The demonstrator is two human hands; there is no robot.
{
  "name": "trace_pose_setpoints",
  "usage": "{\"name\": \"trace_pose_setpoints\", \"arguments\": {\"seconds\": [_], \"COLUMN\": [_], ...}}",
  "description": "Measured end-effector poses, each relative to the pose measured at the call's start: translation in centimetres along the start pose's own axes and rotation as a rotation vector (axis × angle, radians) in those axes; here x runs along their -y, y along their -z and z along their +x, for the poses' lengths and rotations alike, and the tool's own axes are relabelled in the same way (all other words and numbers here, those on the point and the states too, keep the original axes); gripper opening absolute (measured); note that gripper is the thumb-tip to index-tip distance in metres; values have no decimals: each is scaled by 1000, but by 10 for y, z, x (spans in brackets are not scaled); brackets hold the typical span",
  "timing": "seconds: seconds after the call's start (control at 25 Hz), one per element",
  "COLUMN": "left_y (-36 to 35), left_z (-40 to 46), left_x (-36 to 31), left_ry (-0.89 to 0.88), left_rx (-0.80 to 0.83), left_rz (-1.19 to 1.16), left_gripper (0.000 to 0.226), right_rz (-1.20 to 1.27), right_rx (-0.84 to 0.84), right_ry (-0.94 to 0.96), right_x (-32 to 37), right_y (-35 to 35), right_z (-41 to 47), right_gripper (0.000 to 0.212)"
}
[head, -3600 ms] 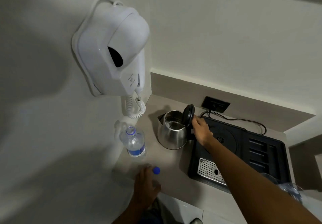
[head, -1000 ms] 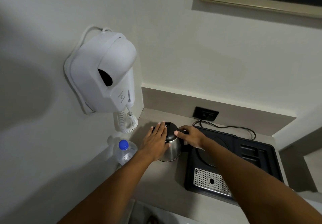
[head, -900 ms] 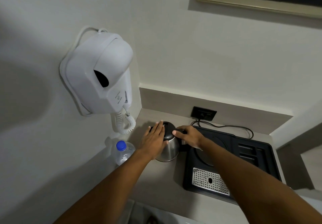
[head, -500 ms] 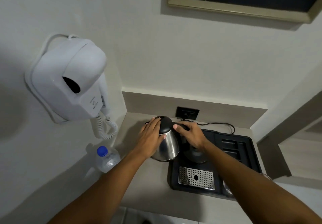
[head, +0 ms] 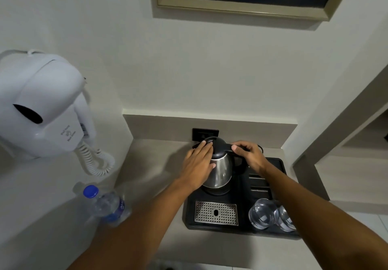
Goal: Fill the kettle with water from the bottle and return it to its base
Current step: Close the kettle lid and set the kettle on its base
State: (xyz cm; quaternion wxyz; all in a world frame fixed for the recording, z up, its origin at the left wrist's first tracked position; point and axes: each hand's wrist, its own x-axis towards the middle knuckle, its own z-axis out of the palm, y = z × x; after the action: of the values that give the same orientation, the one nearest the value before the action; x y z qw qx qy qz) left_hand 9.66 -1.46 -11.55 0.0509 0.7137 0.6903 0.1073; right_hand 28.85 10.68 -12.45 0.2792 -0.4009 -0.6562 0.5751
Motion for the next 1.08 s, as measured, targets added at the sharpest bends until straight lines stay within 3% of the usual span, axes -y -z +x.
{"name": "trace_pose_setpoints", "arguments": {"seconds": [0.12,0.32,0.56,0.68,0.84,1.08], "left_y": [-4,-9,-12,-11,-9,4], "left_z": [3,-3,-8,-8,-12,-8], "left_x": [-7,-15,-18,-20,-23,-17], "left_ry": [0,-65,-32,-25,-9,-80], "left_rx": [-2,13,10,12,24,87], "left_rz": [47,102,105,88,51,57], "left_gripper": [57,52,50,51,51,49], "right_rz": [-190,-734,-882,-671,-18,179], "right_rx": [54,114,24,26,-79,-115], "right_ry": [59,339,270,172,-136,-314], "right_x": [-3,-23,-29,-21,-17,-8], "right_y": [14,32,23,17,13,16], "right_z": [-3,-12,-21,-27,-38,-37], "right_gripper": [23,43,51,49,41,33]}}
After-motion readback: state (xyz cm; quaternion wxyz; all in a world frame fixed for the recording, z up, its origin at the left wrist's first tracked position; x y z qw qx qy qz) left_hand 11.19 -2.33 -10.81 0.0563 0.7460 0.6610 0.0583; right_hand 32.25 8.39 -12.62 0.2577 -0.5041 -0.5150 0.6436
